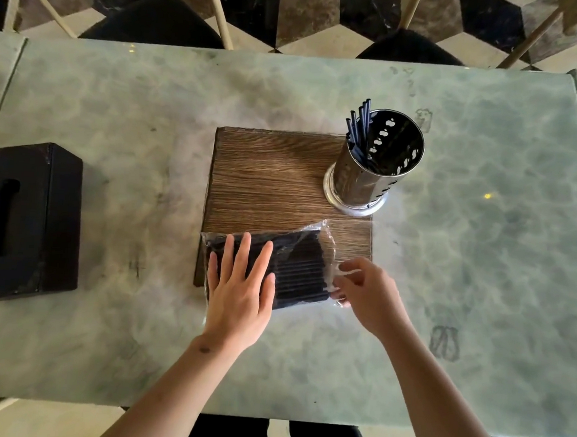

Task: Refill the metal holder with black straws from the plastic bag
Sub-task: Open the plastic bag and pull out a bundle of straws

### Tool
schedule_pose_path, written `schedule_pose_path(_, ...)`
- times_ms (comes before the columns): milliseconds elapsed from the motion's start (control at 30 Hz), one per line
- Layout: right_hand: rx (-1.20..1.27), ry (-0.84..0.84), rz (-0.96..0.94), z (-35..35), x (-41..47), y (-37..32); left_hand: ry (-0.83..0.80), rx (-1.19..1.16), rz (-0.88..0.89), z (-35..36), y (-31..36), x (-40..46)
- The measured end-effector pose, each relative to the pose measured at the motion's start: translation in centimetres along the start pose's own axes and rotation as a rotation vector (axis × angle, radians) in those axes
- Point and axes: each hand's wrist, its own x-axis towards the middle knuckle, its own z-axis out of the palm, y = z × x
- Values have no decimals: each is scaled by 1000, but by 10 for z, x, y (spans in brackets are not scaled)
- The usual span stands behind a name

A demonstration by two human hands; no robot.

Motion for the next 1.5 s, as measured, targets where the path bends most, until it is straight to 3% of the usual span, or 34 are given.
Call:
schedule_pose_path(233,10,-159,-19,-9,5,6,31,98,113,8,-11,8)
schedule_pose_path(433,145,-97,-211,-3,13,13,56,172,157,15,-17,14)
schedule_pose_path(567,229,-168,-365,-1,13,16,79,153,165,14,-19,17)
schedule_pose_path(767,81,-15,-593,6,27,13,104,187,165,15,-26,26)
schedule_pose_path(867,71,-13,-587,7,36,11,157,194,156,18,-24,42)
schedule_pose_path(1000,187,133,-519,12,45,19,198,195,152,27,-26,51)
schedule_pose_path(1100,14,215,-651,7,51,24,209,204,173,30,-26,45)
schedule_pose_path(1267,-374,154,-1042,10,64,25,212,207,191,29,-28,43)
schedule_pose_path(1500,-510,67,-1055,6,72,6,182,177,155,22,-25,46)
